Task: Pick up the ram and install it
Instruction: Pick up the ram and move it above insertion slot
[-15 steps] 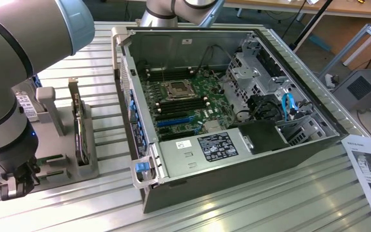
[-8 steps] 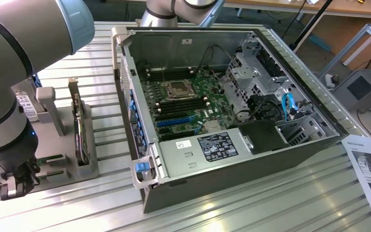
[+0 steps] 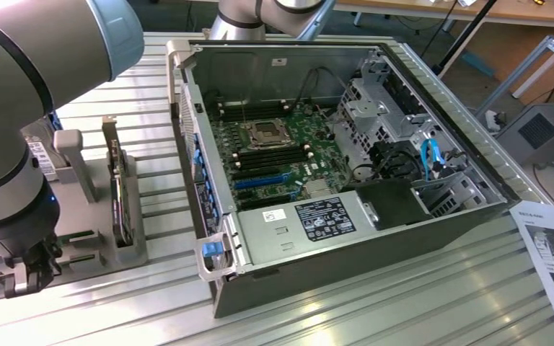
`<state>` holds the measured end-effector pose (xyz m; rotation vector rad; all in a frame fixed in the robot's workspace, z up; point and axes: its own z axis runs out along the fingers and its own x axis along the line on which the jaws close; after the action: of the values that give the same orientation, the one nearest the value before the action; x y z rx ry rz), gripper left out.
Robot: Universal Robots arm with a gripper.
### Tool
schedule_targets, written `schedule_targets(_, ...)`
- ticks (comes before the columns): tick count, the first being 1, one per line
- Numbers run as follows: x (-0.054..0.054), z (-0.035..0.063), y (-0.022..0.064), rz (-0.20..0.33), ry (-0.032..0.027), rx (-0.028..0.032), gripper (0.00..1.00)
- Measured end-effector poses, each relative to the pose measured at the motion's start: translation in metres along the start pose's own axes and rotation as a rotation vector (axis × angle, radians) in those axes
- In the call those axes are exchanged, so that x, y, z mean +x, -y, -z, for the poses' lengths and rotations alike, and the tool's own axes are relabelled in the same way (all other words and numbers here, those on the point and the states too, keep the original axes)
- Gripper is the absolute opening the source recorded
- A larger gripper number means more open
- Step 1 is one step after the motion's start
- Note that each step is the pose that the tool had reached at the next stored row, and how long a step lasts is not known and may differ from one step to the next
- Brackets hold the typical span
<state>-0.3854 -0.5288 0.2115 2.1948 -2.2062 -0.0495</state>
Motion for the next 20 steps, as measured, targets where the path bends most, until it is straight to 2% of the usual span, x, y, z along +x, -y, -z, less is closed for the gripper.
schedule_targets(13, 0.0, -0.0003, 0.0001, 0.0, 0.0, 0.0, 0.3)
schedule_targets(14, 0.0, -0.0003, 0.0001, 0.0, -0.0001, -0.0001, 0.29)
schedule_targets(15, 0.0, -0.0004, 0.0001, 0.0, 0.0, 0.0, 0.22)
schedule_targets(16, 0.0, -0.0003, 0.0001, 0.0, 0.0, 0.0, 0.22)
schedule_targets(18, 0.0, -0.0003, 0.0001, 0.0, 0.0, 0.0, 0.12)
schedule_targets(20, 0.0, -0.0003, 0.0001, 0.0, -0.0001, -0.0001, 0.12)
